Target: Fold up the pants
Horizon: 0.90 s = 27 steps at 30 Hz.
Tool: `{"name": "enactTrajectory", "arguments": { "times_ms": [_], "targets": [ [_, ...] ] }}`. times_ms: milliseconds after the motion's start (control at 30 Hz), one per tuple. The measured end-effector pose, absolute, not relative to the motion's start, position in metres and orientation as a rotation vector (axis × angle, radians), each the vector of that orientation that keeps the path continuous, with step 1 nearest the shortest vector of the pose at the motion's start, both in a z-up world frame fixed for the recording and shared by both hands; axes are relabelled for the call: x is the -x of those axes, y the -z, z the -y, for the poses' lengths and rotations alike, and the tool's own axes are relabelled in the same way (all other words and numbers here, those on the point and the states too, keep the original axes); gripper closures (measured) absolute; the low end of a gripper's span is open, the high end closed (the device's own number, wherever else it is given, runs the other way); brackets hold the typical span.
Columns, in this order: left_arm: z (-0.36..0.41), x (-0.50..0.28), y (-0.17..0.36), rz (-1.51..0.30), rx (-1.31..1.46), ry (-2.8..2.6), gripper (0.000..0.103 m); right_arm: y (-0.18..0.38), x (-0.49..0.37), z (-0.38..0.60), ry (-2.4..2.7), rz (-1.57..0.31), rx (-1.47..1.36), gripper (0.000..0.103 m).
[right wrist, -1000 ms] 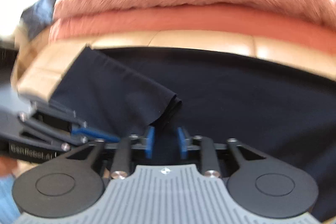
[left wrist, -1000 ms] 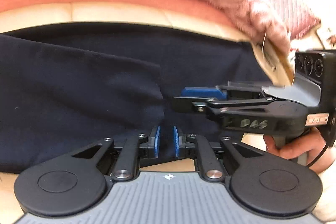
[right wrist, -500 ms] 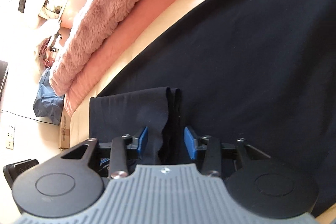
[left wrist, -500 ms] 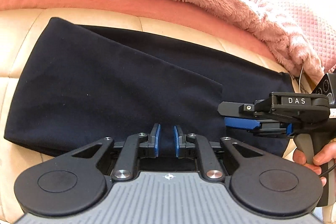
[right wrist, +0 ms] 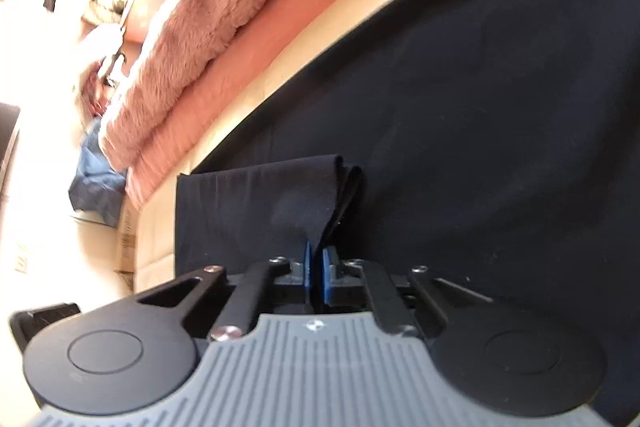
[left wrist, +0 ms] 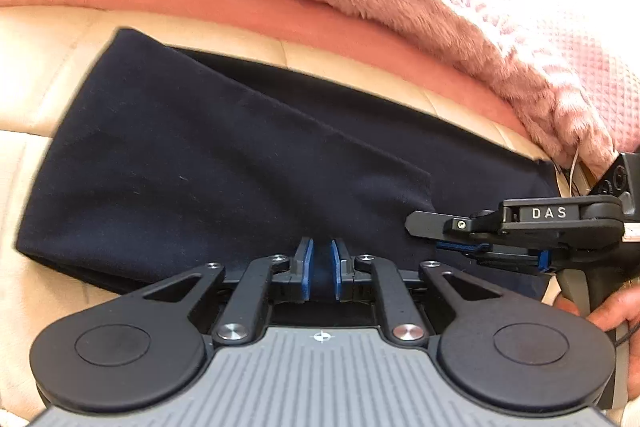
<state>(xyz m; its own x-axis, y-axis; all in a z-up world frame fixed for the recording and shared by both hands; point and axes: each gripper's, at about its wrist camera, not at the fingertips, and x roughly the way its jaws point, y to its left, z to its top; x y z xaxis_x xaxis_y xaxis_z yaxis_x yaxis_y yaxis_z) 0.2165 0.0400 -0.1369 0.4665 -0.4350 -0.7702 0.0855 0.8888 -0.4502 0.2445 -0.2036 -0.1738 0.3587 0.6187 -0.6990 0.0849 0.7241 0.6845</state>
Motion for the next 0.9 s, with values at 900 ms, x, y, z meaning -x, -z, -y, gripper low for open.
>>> {"name": "enactTrajectory", "arguments": {
  "times_ms": [900],
  "targets": [
    [-0.116,-0.159,0.053,-0.813,0.453,0.117,0.088,-0.147,-0.245,0.220,-0.493,-0.905,-0.251,0.103]
  ]
}}
